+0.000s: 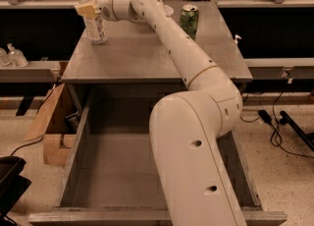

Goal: Place blue plastic bottle into top drawer

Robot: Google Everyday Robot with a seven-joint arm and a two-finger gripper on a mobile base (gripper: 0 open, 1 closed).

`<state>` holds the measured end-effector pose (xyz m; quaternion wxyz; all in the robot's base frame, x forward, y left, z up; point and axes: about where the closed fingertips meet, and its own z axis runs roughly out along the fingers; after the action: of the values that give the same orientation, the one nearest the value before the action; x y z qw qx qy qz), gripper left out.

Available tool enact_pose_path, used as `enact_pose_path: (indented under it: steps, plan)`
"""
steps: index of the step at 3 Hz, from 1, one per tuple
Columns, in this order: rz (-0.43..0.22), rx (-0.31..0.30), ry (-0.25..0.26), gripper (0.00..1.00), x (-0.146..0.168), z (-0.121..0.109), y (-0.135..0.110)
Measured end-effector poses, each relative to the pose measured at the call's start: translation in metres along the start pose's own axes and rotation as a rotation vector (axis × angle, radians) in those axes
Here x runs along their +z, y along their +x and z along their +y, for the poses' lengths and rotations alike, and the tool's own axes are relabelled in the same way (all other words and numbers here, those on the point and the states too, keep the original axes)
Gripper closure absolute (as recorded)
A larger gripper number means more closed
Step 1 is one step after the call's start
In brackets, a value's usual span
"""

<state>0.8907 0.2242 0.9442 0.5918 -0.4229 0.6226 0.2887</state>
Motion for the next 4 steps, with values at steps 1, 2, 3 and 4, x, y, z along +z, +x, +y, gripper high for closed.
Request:
enact_pose_path:
  steps: [1,2,3,4]
  plan:
    - [0.000,0.000,-0.002,1.00,0.001,0.001,0.000]
    - [-0.003,-0.019,0.015,1.00,-0.012,-0.001,-0.013]
    - [-0.009,-0.057,0.044,1.00,-0.043,0.005,-0.040]
    - [-0.042,-0.084,0.090,1.00,-0.088,0.019,-0.078]
